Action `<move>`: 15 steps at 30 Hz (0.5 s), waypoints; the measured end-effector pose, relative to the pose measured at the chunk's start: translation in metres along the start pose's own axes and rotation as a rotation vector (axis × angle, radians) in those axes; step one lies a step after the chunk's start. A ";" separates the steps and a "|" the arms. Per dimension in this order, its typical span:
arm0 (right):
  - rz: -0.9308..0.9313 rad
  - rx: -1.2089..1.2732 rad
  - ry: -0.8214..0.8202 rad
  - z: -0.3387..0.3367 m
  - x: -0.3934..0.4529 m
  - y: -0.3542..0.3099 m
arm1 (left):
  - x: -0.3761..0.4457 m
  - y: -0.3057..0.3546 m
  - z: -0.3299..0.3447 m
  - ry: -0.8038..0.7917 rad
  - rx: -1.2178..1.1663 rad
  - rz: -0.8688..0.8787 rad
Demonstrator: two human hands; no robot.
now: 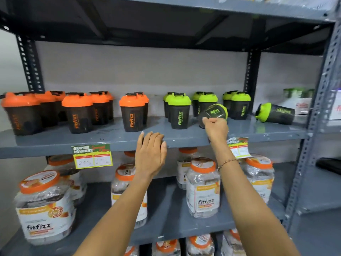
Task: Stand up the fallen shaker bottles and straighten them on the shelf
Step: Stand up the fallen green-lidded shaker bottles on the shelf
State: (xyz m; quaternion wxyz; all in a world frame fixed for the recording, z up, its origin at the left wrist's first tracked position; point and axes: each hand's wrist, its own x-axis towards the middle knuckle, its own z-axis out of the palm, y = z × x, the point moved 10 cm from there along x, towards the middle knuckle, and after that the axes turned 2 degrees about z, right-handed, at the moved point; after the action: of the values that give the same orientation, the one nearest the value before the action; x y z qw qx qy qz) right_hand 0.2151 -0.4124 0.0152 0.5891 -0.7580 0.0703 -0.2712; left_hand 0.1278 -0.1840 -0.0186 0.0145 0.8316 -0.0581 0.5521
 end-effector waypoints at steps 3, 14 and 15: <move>0.063 -0.061 -0.047 -0.012 0.027 0.014 | 0.008 0.022 0.012 -0.023 0.016 0.044; 0.122 -0.116 -0.324 0.009 0.076 0.026 | 0.020 0.081 0.043 -0.009 0.067 -0.040; 0.142 -0.096 -0.357 0.013 0.075 0.026 | 0.020 0.079 0.042 -0.010 0.073 -0.052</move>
State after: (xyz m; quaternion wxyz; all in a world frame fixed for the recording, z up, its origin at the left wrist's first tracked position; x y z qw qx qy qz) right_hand 0.2899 -0.4410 0.0135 0.5730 -0.8144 0.0308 -0.0865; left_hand 0.1652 -0.2678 -0.0200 -0.0019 0.8357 -0.0162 0.5490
